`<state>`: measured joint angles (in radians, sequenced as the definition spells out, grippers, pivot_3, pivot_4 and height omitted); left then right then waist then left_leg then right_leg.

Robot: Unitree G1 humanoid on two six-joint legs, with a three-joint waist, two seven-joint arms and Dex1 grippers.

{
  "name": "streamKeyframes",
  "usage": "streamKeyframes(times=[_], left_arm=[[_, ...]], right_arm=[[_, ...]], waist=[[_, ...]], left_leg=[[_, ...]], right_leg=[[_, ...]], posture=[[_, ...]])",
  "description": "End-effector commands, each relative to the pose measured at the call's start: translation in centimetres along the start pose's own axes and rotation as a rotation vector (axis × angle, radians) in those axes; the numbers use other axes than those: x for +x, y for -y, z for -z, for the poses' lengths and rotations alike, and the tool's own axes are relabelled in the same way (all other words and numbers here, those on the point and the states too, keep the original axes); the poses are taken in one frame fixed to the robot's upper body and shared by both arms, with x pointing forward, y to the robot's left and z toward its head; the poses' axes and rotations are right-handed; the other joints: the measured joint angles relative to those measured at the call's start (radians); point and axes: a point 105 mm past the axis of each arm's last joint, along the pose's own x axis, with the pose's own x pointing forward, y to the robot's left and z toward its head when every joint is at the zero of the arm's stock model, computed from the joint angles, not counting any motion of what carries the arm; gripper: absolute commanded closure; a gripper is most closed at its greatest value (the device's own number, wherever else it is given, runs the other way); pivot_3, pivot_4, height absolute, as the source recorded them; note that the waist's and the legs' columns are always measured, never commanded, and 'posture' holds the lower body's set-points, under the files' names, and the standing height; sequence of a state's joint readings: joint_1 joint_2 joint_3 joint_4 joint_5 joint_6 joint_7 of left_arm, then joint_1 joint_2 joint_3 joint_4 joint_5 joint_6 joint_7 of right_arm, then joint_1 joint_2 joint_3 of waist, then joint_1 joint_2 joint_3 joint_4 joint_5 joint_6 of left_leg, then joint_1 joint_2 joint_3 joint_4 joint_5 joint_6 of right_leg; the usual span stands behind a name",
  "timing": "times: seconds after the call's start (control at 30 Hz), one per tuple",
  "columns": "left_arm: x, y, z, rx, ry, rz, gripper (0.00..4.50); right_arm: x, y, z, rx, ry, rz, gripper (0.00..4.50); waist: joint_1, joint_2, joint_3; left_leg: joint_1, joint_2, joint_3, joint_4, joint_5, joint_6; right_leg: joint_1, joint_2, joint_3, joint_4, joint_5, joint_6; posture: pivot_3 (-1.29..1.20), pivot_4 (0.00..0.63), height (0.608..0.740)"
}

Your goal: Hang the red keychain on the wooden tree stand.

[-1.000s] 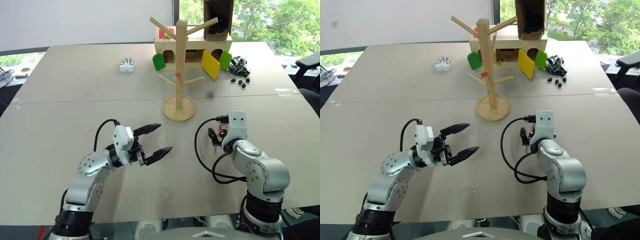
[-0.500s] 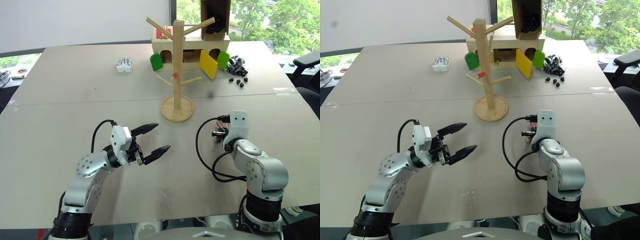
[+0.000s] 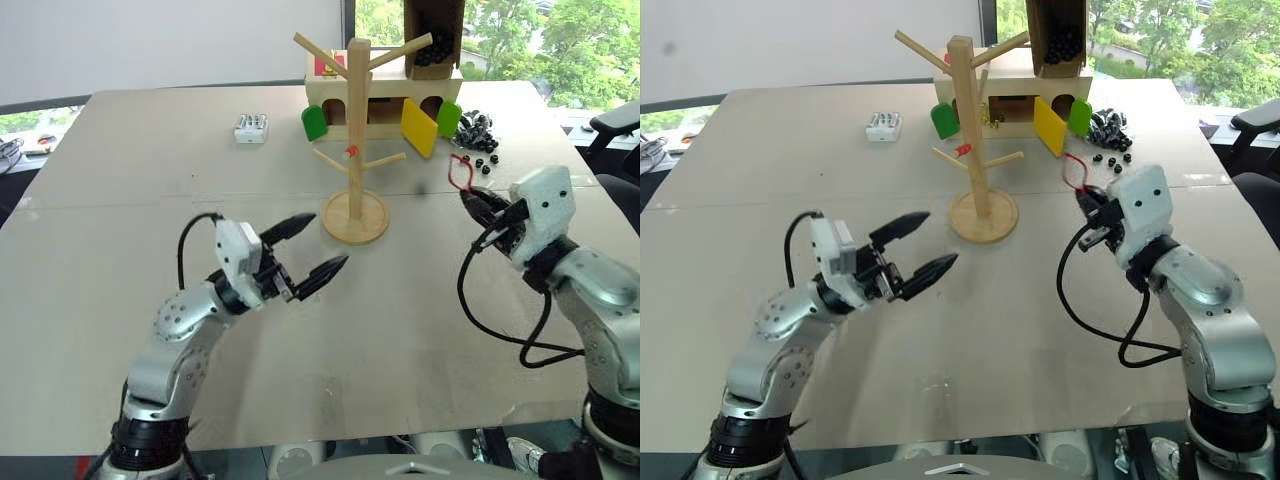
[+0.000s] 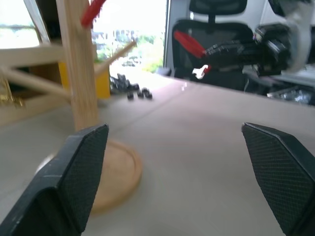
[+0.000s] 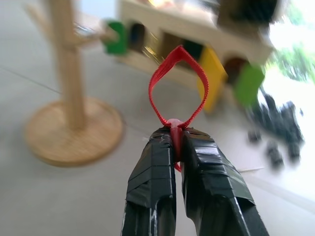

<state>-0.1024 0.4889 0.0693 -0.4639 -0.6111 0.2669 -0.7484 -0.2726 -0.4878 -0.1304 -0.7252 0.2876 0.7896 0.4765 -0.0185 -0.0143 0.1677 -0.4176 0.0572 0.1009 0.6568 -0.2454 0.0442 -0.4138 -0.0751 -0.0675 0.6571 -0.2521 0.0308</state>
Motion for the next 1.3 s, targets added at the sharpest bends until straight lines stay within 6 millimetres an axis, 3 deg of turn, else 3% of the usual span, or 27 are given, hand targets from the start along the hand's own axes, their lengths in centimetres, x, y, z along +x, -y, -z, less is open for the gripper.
streamKeyframes(times=[0.03,0.23,0.67,1.07,1.3], left_arm=[[0.7,-0.1,-3.4,0.005,0.05,0.002,0.0],[0.9,-0.9,-6.5,-0.014,0.042,0.0,0.0],[-0.1,-0.5,-6.2,-0.042,-0.045,0.001,0.0],[-0.2,-0.6,-5.5,0.013,-0.076,-0.012,0.0],[0.0,-0.7,-5.6,0.022,-0.068,-0.016,0.0]], right_arm=[[0.5,-1.4,-2.8,-0.106,0.126,-0.106,4.42],[2.0,-2.1,-4.8,-0.205,0.219,-0.164,4.42],[4.6,-4.3,-7.0,-0.352,0.359,-0.253,4.42],[6.1,-6.1,-5.7,-0.348,0.35,-0.326,4.42],[7.6,-6.0,-4.5,-0.335,0.312,-0.297,4.42]], waist=[[0.002,0.0,0.0],[0.005,-0.005,0.003],[0.006,-0.008,0.005],[0.007,-0.008,0.005],[0.006,-0.008,0.005]], left_leg=[[0.0,0.0,0.0,0.0,0.0,0.0],[0.0,0.0,0.0,0.0,0.003,-0.006],[0.001,0.0,0.0,0.0,0.005,-0.008],[0.001,0.0,0.001,0.0,0.005,-0.009],[0.001,-0.001,0.001,0.0,0.005,-0.009]], right_leg=[[0.0,0.0,0.0,0.0,0.0,0.0],[0.0,0.001,0.001,0.0,0.0,0.0],[0.0,0.0,0.001,0.001,0.003,-0.004],[0.0,0.0,0.001,0.001,0.003,-0.004],[0.0,0.0,0.002,0.001,0.003,-0.005]], posture=[[0.0,0.15,0.74],[0.0,0.15,0.74],[0.0,0.15,0.74],[0.0,0.15,0.74],[0.0,0.15,0.74]])
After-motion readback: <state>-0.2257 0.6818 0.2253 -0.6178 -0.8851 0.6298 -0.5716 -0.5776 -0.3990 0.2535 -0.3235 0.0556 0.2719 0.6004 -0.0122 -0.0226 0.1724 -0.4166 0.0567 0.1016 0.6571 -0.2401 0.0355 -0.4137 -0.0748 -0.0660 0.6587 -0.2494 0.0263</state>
